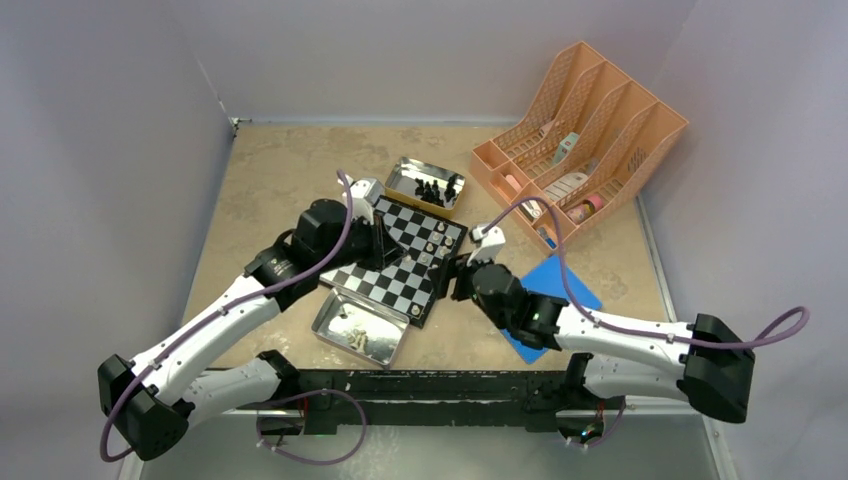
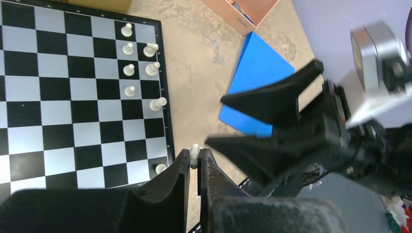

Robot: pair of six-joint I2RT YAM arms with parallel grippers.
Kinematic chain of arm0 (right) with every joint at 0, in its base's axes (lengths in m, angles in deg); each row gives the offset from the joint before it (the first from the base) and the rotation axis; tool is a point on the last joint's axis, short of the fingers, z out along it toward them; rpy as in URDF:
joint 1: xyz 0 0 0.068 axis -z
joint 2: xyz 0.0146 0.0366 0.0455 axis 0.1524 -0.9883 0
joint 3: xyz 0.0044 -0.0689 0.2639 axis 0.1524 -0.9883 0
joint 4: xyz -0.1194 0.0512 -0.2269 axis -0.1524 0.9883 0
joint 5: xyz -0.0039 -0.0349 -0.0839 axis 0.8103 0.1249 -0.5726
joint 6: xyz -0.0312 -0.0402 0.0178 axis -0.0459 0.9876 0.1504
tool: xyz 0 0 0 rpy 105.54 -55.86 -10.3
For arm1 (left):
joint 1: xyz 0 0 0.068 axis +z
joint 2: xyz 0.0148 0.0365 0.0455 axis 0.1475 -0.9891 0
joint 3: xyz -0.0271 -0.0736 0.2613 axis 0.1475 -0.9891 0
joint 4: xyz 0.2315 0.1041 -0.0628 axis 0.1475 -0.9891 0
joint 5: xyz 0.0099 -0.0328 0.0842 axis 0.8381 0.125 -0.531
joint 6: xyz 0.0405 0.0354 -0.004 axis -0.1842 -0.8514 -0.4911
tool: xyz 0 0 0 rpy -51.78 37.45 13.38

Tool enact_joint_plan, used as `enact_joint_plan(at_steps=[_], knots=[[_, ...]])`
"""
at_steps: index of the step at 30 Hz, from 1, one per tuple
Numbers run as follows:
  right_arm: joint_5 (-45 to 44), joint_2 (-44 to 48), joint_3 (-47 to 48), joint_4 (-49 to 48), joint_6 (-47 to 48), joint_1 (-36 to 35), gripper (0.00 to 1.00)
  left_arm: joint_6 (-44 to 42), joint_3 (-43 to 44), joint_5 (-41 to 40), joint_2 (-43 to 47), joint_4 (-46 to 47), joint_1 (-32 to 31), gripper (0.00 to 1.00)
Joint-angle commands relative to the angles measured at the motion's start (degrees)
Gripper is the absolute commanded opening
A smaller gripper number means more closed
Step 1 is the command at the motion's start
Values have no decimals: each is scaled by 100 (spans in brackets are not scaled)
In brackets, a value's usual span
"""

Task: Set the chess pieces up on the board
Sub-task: Place the chess piece on the chessboard.

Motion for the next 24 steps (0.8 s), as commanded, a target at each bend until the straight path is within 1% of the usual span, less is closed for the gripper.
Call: enact_joint_plan(at_steps=[1,5,7,10,12,17,21,24], knots=[[732,-20,201,207,-458,979,72,-247,119,-368,-170,142,-5,0],[1218,-38,187,238,-531,1743,72,-316,51,-427,-507,264,-106,0],[1235,-34,135,182,-546,1969,72,-342,87,-702,-730,340,-321,0],[1325,-92,85,92,-467,2264,73,-366,191,-1376,-1127,425,-787,0],[1451,-159,114,55,-416,2416,73,-350,217,-1525,-1391,494,-892,0],[1501,-160,69,-8,-449,2569,73,-286,-20,-1809,-1735,880,-1070,0],[1462,-115,-76,-175,-454,2598,73,-257,-510,-2102,-1679,1438,-1156,1],[1487,-123,-112,-243,-441,2602,73,-392,-866,-2190,-1615,1976,-1233,1]])
